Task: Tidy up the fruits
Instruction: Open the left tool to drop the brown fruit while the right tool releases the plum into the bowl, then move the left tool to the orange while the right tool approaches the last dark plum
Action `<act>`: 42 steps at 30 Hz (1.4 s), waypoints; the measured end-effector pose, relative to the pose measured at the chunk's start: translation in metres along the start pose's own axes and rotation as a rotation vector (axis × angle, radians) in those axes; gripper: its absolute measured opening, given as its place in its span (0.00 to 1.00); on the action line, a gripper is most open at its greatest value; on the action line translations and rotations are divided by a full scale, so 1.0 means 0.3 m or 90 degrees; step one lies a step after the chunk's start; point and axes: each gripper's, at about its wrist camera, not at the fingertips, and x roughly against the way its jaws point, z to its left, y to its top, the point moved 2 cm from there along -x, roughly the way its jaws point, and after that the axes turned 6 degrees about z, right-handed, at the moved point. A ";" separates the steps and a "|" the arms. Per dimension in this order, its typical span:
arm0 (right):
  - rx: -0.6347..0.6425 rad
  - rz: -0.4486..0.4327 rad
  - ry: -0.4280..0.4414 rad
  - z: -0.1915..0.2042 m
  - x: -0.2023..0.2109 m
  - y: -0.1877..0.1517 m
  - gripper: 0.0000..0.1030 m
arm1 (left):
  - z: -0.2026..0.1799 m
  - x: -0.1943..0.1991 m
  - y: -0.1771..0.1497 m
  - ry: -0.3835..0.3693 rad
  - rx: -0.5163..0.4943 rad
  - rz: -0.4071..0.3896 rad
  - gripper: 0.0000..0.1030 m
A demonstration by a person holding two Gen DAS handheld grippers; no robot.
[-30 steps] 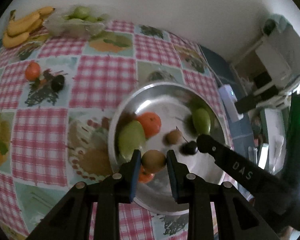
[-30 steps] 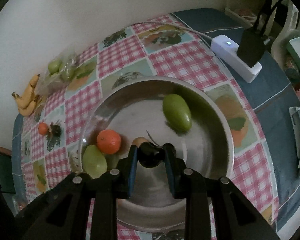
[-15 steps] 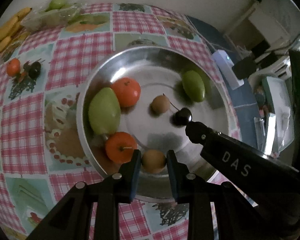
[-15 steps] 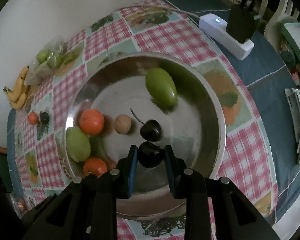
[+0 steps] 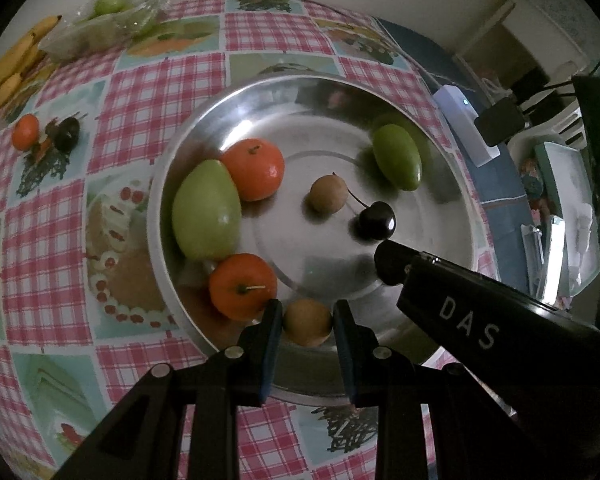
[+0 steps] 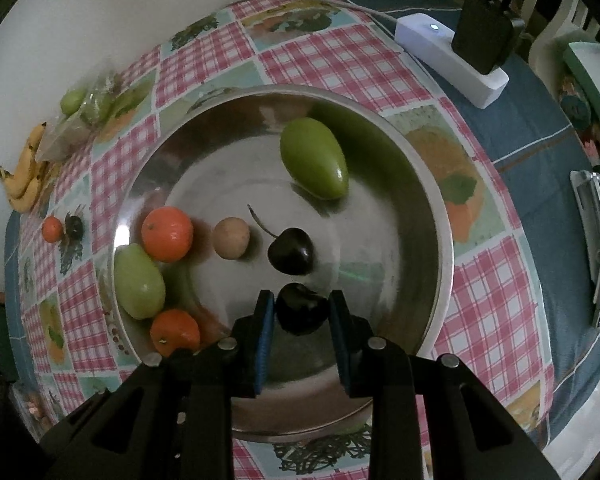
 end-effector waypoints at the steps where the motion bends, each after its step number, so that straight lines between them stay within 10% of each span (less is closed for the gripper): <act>1: -0.003 0.002 -0.001 -0.003 -0.001 0.002 0.29 | 0.004 0.000 0.001 -0.005 0.004 0.001 0.28; 23: -0.012 -0.051 0.020 -0.001 0.067 0.016 0.46 | 0.086 0.113 0.014 -0.045 0.048 -0.033 0.29; 40: 0.036 -0.061 0.026 0.078 0.072 0.003 0.46 | 0.432 0.267 0.020 0.051 0.229 -0.140 0.29; 42: 0.046 -0.058 0.025 0.087 0.062 0.003 0.60 | 0.441 0.254 0.024 0.054 0.242 -0.132 0.35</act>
